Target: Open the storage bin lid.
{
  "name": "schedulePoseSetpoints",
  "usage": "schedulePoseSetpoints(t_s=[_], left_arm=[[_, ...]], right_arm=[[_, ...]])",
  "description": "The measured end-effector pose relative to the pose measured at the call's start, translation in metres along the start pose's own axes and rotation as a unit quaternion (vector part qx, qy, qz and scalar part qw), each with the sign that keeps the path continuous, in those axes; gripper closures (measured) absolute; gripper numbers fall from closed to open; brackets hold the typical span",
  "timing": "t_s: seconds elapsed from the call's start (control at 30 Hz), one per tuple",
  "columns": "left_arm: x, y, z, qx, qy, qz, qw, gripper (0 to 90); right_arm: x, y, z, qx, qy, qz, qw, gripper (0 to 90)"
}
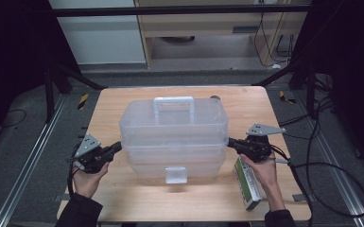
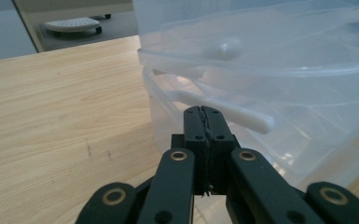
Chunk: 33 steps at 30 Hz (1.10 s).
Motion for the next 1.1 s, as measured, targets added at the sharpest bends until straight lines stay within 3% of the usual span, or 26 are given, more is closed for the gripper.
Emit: schedulePoseSetpoints(t_s=[0.4,1.1], left_arm=[[-0.002,0.01,0.013,0.009,-0.025,0.016,0.9995,89.1],[0.0,0.028,0.011,0.018,-0.014,0.039,0.999,89.1]], right_arm=[[-0.001,0.003,-0.001,-0.002,-0.002,0.006,1.0,90.0],[-0.002,0.02,-0.001,-0.009,-0.002,0.031,0.9995,90.0]])
Point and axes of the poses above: each handheld gripper's, and its own axes: x roughly forward along the jaws, y roughly out of its top, z roughly to its right, the point moved 10 cm from there along x, roughly forward along the jaws, and after that the axes turned 12 degrees about z, right-handed, at the moved point
